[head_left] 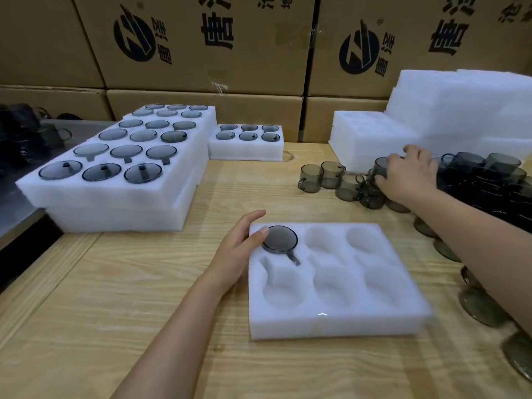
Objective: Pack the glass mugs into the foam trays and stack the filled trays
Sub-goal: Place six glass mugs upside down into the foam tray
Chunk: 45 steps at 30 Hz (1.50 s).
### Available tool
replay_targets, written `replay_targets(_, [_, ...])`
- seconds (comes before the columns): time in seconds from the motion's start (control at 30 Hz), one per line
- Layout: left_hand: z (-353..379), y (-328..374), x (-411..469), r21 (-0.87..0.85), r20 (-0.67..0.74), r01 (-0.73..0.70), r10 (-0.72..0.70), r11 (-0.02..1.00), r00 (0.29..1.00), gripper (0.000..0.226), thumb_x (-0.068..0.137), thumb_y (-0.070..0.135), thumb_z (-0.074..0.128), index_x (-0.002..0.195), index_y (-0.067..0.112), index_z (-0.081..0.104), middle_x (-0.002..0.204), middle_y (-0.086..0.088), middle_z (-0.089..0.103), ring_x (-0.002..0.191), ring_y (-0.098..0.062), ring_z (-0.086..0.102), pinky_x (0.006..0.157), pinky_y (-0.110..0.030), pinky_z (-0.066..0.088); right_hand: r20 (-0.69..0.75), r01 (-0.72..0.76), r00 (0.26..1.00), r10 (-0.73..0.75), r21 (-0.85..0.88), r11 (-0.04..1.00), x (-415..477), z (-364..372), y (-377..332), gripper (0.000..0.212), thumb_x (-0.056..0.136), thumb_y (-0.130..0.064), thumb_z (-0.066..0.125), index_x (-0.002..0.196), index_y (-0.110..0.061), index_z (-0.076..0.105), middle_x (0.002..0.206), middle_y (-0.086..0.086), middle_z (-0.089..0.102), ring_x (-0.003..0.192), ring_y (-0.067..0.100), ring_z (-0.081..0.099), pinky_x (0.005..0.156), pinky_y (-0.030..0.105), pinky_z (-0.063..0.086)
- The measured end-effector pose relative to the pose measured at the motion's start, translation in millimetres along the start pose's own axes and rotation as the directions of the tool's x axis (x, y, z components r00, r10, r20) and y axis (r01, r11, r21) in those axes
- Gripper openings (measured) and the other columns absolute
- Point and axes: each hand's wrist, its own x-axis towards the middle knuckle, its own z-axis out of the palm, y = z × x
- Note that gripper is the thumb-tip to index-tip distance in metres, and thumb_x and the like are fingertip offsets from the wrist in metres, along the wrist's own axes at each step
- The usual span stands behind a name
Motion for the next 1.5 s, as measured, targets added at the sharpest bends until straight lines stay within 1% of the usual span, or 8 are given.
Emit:
replay_targets(0.23, [-0.8,1.2,-1.2,-0.019,0.013,-0.004,0.004,1.0,1.0,0.051,0.079,0.034,0.065,0.128,0.025,0.055,0.109,0.015,0.062,0.1,-0.003,0.063,0.076,-0.017,0.049,0.015,0.061,0.998,-0.061,-0.008,0.998,11.1,9.3,2.5,0.033,0.091,-0.023,0.057,0.113,0.001,0.062,0.143,0.019,0.031,0.13,0.038,0.024,0.107,0.045,0.022])
replay_targets(0.4, [-1.4,0.3,-0.3,-0.037,0.015,-0.004,0.004,0.999,1.0,0.052,0.076,0.035,0.063,0.126,0.026,0.056,0.097,0.017,0.067,0.096,-0.008,0.065,0.075,-0.02,0.049,-0.064,0.168,0.986,-0.156,0.284,0.944,0.5,-4.4,-12.9,0.02,0.089,-0.015,0.058,0.094,0.002,0.067,0.147,0.019,0.03,0.138,0.034,0.022,0.111,0.042,0.024])
replay_targets(0.53, [-2.1,-1.6,0.3,-0.012,0.027,-0.011,0.012,1.0,1.0,0.052,0.074,0.033,0.065,0.125,0.029,0.055,0.092,0.023,0.067,0.094,-0.005,0.064,0.074,-0.02,0.049,-0.09,0.25,0.967,-0.239,0.527,0.812,-33.8,-32.5,-35.7,0.019,0.087,-0.016,0.061,0.068,-0.012,0.058,0.128,0.01,0.051,0.119,0.027,0.046,0.078,0.018,0.027])
replay_targets(0.8, [-1.8,-3.1,1.5,-0.033,-0.006,-0.01,0.01,0.999,1.0,0.049,0.072,0.033,0.069,0.119,0.037,0.058,0.111,0.009,0.061,0.108,-0.012,0.058,0.083,-0.024,0.049,0.101,0.265,0.86,-0.5,0.749,0.607,-91.0,-67.5,-52.5,0.018,0.075,-0.028,0.077,0.078,-0.022,0.061,0.101,0.0,0.066,0.095,0.018,0.062,0.088,0.039,0.05])
replay_targets(0.97, [-4.0,-4.1,1.9,-0.042,-0.029,-0.012,0.011,0.999,1.0,0.04,0.085,0.022,0.069,0.121,0.034,0.057,0.136,-0.008,0.052,0.133,-0.022,0.043,0.109,-0.046,0.038,0.184,0.254,0.831,-0.525,0.714,0.652,-99.2,-52.3,-50.7,0.054,0.071,-0.038,0.079,0.116,-0.026,0.052,0.114,-0.009,0.059,0.095,0.009,0.06,0.089,0.035,0.05])
replay_targets(1.17, [-3.6,-2.3,2.3,-0.021,-0.049,-0.025,0.024,0.999,0.999,0.035,0.086,0.018,0.067,0.117,0.034,0.059,0.13,-0.011,0.057,0.128,-0.024,0.049,0.107,-0.045,0.041,0.184,0.419,0.785,-0.592,0.546,0.726,-99.9,-47.5,-49.4,0.058,0.075,-0.043,0.074,0.127,-0.025,0.053,0.112,-0.01,0.057,0.098,0.01,0.055,0.084,0.027,0.047])
replay_targets(1.33, [-3.0,-0.8,1.3,-0.029,-0.043,-0.04,0.039,0.999,0.998,0.036,0.086,0.018,0.067,0.12,0.026,0.06,0.114,0.002,0.065,0.108,-0.016,0.062,0.084,-0.025,0.051,0.215,0.484,0.728,-0.651,0.512,0.71,-96.2,-46.2,-56.0,0.059,0.078,-0.041,0.072,0.131,-0.027,0.049,0.123,-0.003,0.054,0.11,0.012,0.047,0.08,0.025,0.042])
replay_targets(1.5, [-3.3,0.4,0.4,-0.039,-0.043,-0.033,0.031,0.999,0.999,0.035,0.087,0.016,0.065,0.121,0.025,0.061,0.116,-0.001,0.064,0.107,-0.017,0.062,0.09,-0.031,0.051,0.235,0.581,0.653,-0.72,0.454,0.675,-94.4,-42.7,-59.6,0.057,0.079,-0.035,0.073,0.129,-0.024,0.049,0.124,-0.008,0.051,0.111,0.013,0.047,0.083,0.024,0.037])
